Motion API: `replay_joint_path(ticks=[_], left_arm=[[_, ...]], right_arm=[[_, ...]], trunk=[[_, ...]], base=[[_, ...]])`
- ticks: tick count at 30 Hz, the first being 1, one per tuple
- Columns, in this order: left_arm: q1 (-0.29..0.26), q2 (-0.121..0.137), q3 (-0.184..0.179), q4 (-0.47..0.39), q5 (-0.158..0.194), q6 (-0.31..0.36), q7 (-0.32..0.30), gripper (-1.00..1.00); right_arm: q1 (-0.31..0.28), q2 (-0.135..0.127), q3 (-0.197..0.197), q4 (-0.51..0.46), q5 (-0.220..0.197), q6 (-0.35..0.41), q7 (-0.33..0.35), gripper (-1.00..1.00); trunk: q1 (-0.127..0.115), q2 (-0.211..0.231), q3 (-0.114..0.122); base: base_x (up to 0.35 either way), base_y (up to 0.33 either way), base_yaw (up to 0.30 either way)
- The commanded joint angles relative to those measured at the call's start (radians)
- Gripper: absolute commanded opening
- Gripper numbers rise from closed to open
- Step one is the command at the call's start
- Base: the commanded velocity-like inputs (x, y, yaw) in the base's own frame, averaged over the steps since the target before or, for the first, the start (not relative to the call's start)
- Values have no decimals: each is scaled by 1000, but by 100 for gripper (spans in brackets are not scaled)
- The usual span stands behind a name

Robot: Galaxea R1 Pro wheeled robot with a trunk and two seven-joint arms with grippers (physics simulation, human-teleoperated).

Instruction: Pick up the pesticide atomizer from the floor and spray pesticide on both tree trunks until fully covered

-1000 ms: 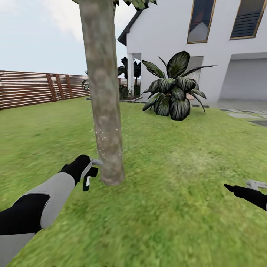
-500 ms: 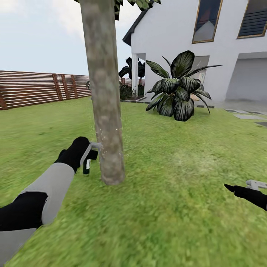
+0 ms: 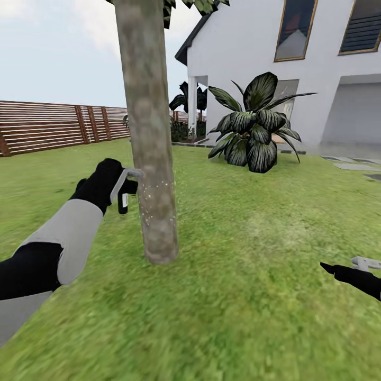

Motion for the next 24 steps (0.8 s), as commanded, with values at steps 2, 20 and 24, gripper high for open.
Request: replay_joint_path(ticks=[2,20,24], left_arm=[[-14,0,0,0,1,0,-1,-100],[-27,-9,0,-74,-2,0,-1,-100],[-27,-9,-1,-99,0,0,-1,-100]], right_arm=[[0,0,0,0,0,0,0,100],[0,-1,0,0,0,0,-1,100],[0,-1,0,0,0,0,-1,100]], trunk=[[0,0,0],[0,0,0],[0,0,0]], base=[[0,0,0],[69,0,0],[0,0,0]])
